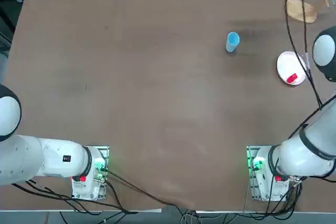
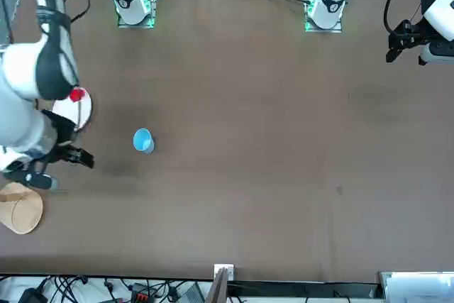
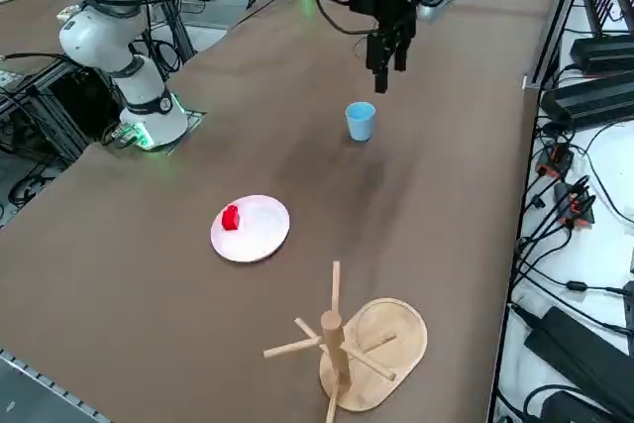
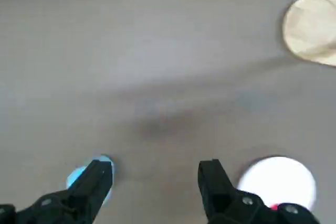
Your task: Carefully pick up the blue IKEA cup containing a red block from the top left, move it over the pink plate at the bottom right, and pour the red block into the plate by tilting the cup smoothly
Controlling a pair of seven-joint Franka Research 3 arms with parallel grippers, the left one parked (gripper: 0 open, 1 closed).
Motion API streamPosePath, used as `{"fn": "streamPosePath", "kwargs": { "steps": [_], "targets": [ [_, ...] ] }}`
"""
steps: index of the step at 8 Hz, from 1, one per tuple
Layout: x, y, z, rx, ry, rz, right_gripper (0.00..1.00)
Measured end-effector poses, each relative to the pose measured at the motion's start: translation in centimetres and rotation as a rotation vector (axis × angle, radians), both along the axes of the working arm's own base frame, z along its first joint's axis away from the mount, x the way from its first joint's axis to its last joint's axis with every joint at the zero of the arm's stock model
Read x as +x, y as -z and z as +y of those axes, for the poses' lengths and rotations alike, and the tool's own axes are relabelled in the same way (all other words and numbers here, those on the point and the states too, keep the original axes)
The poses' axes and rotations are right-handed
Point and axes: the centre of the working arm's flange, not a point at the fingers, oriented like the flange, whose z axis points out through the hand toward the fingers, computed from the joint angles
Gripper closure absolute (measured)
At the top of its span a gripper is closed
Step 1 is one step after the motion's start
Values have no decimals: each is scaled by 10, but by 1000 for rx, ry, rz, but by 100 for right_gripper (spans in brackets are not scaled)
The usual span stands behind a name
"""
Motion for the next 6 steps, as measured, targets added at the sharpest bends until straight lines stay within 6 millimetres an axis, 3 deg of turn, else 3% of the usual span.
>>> {"fn": "streamPosePath", "kwargs": {
  "steps": [2, 3, 6],
  "targets": [
    [-29, -40, -38, 24, 36, 46, 0],
    [-47, -60, -46, 41, 60, 68, 0],
    [-86, -101, -39, 85, 176, 81, 0]
  ]
}}
